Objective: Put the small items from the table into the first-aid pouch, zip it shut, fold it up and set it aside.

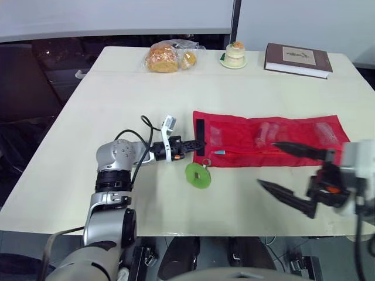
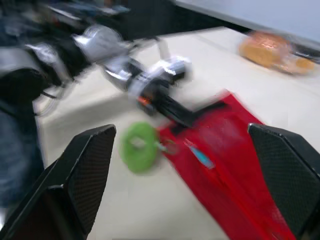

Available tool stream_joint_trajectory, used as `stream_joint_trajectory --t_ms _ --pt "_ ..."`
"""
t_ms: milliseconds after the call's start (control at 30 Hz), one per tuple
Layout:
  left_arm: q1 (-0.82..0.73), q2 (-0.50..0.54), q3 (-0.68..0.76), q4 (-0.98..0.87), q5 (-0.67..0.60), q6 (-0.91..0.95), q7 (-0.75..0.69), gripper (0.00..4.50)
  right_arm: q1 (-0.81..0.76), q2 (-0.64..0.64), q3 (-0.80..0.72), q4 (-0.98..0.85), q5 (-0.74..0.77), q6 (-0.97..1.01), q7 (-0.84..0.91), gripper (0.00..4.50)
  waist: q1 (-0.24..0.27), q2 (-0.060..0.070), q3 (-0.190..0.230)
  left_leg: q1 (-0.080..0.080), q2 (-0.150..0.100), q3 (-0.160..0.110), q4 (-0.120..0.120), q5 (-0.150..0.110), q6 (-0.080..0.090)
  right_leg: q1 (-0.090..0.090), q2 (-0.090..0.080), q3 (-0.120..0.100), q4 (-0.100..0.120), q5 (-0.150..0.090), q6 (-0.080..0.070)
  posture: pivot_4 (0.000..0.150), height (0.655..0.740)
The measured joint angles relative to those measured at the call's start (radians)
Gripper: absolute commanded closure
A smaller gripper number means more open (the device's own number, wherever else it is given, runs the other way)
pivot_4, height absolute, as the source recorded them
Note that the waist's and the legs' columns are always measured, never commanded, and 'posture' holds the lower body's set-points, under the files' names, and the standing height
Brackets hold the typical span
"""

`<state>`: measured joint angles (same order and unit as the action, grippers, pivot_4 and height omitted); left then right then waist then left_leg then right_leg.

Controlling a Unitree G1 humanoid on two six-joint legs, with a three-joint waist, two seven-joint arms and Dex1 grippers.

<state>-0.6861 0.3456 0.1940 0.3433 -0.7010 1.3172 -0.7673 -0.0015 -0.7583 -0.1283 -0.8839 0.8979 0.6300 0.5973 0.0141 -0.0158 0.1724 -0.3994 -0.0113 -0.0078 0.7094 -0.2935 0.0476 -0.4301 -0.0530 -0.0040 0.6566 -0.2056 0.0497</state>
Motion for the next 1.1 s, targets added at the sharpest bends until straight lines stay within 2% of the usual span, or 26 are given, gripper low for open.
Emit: stream_joint_trajectory --t_ms 133,167,267,367,733,800,900,933,967,1100 --pt "0.001 -0.003 -0.009 0.004 0.006 -0.021 0.005 4.49 -0.101 0.087 0.156 0.115 -0.075 0.0 0.002 0.0 0.0 0.0 0.0 0.0 -0.001 0.0 0.0 0.0 0.0 -0.001 0.0 0.0 0.0 0.0 0.0 0.15 0.7289" --pt "0.001 -0.006 -0.014 0.009 0.015 -0.041 0.012 4.49 -0.158 0.122 0.248 0.183 -0.137 -0.004 0.015 0.0 0.001 0.0 0.0 0.0 -0.001 0.0 0.0 0.0 0.0 -0.001 -0.001 0.0 0.0 0.0 0.0 0.15 0.7289" --pt "0.001 -0.011 -0.015 0.017 0.021 -0.056 0.022 4.49 -0.209 0.154 0.346 0.264 -0.218 -0.021 0.053 0.0 -0.001 -0.001 0.0 0.0 -0.001 0.0 0.0 0.0 0.0 -0.001 -0.001 0.0 0.0 0.0 0.0 0.15 0.7289" --pt "0.001 -0.026 -0.017 0.018 0.028 -0.069 0.035 4.49 -0.267 0.193 0.518 0.404 -0.362 -0.062 0.128 0.0 0.0 -0.001 0.0 0.0 -0.001 0.0 -0.001 0.0 0.0 -0.001 -0.001 0.0 0.001 0.0 0.0 0.15 0.7289" --pt "0.008 -0.034 -0.006 0.013 0.029 -0.083 0.06 4.49 -0.366 0.303 0.66 0.652 -0.607 -0.153 0.19 0.0 -0.002 -0.001 0.0 0.002 -0.002 -0.001 -0.003 0.001 -0.002 -0.001 -0.001 0.0 0.001 0.0 0.0 0.15 0.7289" --pt "0.01 -0.034 -0.005 0.008 0.029 -0.083 0.065 4.5 -0.369 0.32 0.668 0.664 -0.627 -0.164 0.195 0.4 -0.002 0.0 0.0 0.002 -0.002 -0.001 -0.003 0.002 -0.003 -0.001 -0.001 0.0 0.001 0.0 0.0 0.15 0.7289" --pt "0.019 -0.036 -0.003 -0.003 0.029 -0.085 0.072 4.5 -0.384 0.345 0.683 0.695 -0.702 -0.197 0.184 1.66 -0.004 0.0 -0.001 0.003 -0.002 -0.001 -0.004 0.002 -0.003 -0.001 -0.001 0.0 0.001 0.0 0.0 0.15 0.7289" --pt "0.021 -0.036 -0.002 -0.006 0.029 -0.085 0.073 4.5 -0.387 0.351 0.683 0.702 -0.717 -0.203 0.18 1.92 -0.004 0.0 -0.001 0.003 -0.002 -0.001 -0.004 0.002 -0.004 -0.001 -0.001 0.0 0.001 0.0 0.0 0.15 0.7289" --pt "0.022 -0.036 -0.001 -0.007 0.029 -0.085 0.073 4.5 -0.388 0.356 0.684 0.707 -0.733 -0.209 0.177 2.5 -0.005 0.0 -0.001 0.003 -0.002 -0.001 -0.005 0.002 -0.004 -0.001 -0.001 0.0 0.001 0.0 0.0 0.15 0.7289" --pt "0.024 -0.036 0.001 -0.009 0.028 -0.084 0.074 4.5 -0.392 0.37 0.687 0.723 -0.811 -0.252 0.158 4.37 -0.006 0.0 -0.001 0.003 -0.002 -0.001 -0.005 0.002 -0.004 -0.001 -0.001 0.0 0.001 0.0 0.0 0.15 0.7289"
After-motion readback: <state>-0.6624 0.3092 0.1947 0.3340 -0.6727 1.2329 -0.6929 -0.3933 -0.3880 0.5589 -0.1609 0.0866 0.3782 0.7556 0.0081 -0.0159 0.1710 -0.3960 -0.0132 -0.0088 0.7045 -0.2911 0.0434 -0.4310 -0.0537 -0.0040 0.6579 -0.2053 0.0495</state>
